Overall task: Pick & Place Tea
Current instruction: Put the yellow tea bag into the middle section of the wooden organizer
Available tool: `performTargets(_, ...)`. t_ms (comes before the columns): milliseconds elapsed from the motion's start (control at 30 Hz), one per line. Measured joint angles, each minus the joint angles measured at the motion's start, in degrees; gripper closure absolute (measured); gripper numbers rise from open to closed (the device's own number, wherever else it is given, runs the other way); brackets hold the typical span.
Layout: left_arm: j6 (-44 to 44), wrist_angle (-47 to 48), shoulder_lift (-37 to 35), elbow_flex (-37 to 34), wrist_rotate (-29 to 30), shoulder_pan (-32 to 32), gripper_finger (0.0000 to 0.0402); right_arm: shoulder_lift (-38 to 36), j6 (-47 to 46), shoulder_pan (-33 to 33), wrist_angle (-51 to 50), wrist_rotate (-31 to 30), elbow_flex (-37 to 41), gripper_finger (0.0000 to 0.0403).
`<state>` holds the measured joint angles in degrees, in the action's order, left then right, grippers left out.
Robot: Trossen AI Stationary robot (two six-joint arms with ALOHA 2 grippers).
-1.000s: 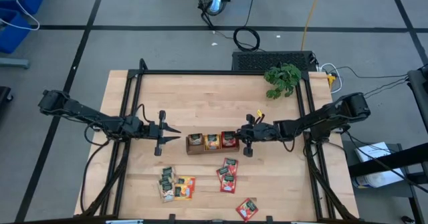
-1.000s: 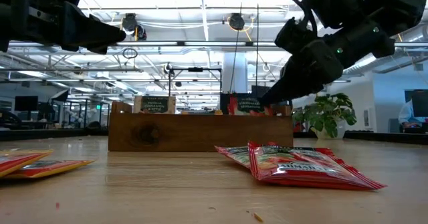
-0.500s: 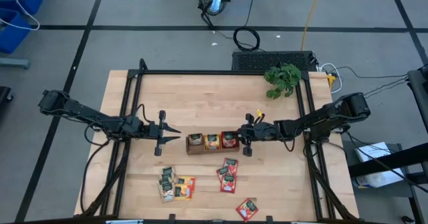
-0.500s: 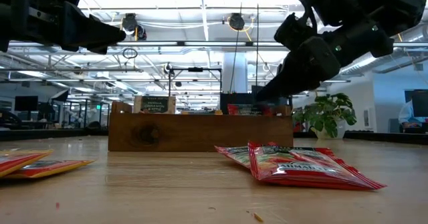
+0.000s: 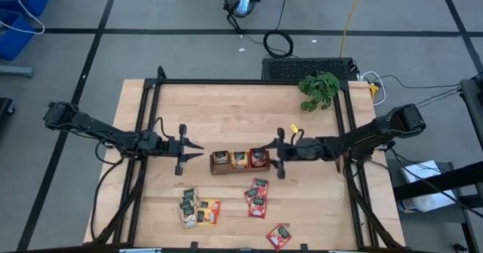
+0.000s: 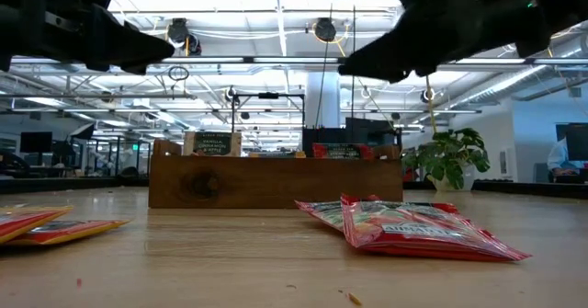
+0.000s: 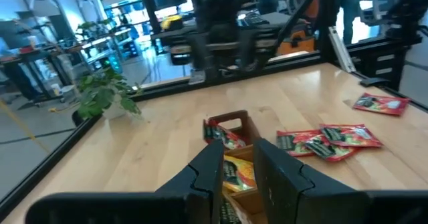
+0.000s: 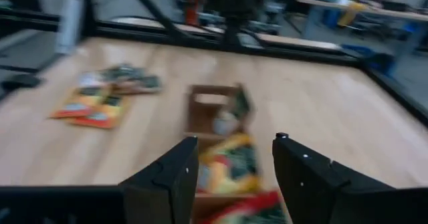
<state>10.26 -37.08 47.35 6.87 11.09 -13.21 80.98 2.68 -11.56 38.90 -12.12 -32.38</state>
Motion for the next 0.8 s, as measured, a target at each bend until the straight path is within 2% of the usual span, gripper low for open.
performTargets(167, 0.0, 0.0, 0.0, 0.0, 2.1, 0.0, 0.0314, 2.2, 0.6, -5.3, 1.6, 0.3, 0.0, 0.0235)
performTargets(333, 0.3, 0.0, 0.0, 0.0, 2.0, 0.0, 0.0314, 5.4, 6.0, -8.5, 5.6, 0.4, 0.0, 0.0244)
performTargets(467, -1.7, 0.1, 0.0, 0.0, 0.9, 0.0, 0.0314, 6.9, 6.5, -9.7, 9.1, 1.3, 0.0, 0.0247)
performTargets(633, -4.5, 0.0, 0.0, 0.0, -0.5, 0.0, 0.0314, 6.9, 5.7, -10.0, 12.0, 7.9, 0.0, 0.0249)
performTargets(800, -7.4, 0.0, 0.0, 0.0, -0.6, -0.1, 0.0314, 6.9, 3.5, -9.9, 13.0, 7.8, 0.0, 0.0261)
